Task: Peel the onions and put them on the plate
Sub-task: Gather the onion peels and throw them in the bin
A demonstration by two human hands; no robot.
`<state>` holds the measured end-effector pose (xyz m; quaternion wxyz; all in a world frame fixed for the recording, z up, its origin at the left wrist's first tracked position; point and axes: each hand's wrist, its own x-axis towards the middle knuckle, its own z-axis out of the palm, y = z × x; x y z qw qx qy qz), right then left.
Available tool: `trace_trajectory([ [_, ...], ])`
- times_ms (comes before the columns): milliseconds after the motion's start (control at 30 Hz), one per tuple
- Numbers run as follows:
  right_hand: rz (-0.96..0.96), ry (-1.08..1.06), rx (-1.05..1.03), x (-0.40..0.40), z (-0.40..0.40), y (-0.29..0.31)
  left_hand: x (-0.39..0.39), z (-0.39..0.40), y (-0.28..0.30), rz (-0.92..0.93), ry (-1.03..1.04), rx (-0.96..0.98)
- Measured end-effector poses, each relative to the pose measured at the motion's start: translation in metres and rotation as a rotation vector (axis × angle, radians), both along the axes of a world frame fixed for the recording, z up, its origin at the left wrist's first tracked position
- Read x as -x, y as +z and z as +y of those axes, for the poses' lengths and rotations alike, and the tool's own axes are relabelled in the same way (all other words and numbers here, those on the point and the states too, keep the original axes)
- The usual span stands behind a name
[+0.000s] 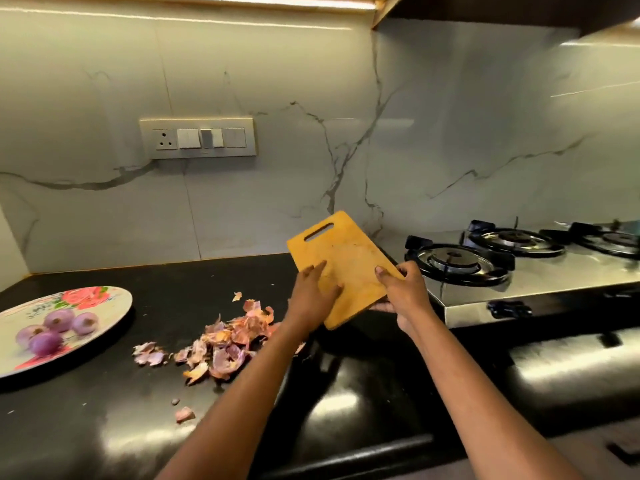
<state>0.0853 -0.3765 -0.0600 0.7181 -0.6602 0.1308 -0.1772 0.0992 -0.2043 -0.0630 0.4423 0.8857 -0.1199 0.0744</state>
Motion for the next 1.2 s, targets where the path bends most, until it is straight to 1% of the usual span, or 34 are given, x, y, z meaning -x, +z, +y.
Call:
trace_trajectory([
  [100,0.078,-0.026,0.052,0.006,-0.005,-0.01,0.01,-0.013,-0.018,0.06,-0.037,-0.09],
  [167,0.13,-0.027,0.057,0.007,-0.007,-0.016,0.015,-0.017,-0.024,0.08,-0.056,-0.151],
  [200,0.148,-0.039,0.093,0.008,-0.008,-0.018,0.017,-0.018,-0.025,0.087,-0.062,-0.176],
  [233,0.166,-0.063,0.187,0.007,-0.009,-0.018,0.018,-0.019,-0.025,0.092,-0.066,-0.196],
  [333,0.22,-0.145,0.677,0.01,-0.014,-0.013,0.018,-0.019,-0.022,0.092,-0.075,-0.249],
  [400,0.254,-0.166,0.906,0.014,-0.017,-0.009,0.018,-0.02,-0.022,0.094,-0.078,-0.28],
  [633,0.31,-0.136,1.427,0.032,-0.007,-0.018,0.018,-0.019,-0.032,0.07,-0.071,-0.391],
  [733,0.261,-0.125,1.542,0.029,0.001,-0.018,0.017,-0.017,-0.03,0.076,-0.072,-0.41],
  [800,0.17,-0.075,1.571,0.025,0.007,-0.018,0.017,-0.016,-0.025,0.077,-0.069,-0.407],
  [867,0.056,0.018,1.539,0.019,0.017,-0.017,0.017,-0.009,-0.016,0.061,-0.044,-0.392],
  [900,0.013,0.074,1.483,0.015,0.026,-0.017,0.018,-0.002,-0.012,0.046,-0.024,-0.388],
  [967,-0.039,0.186,1.299,0.009,0.043,-0.019,0.02,0.014,-0.005,0.01,0.012,-0.376],
  [1033,-0.098,0.309,1.102,0.003,0.068,-0.021,0.025,0.041,0.004,-0.026,0.055,-0.325],
  [1100,-0.166,0.415,0.952,0.002,0.099,-0.022,0.032,0.076,0.011,-0.062,0.126,-0.255],
  [1200,-0.137,0.558,0.762,0.005,0.143,-0.023,0.042,0.126,0.01,-0.107,0.25,-0.166],
])
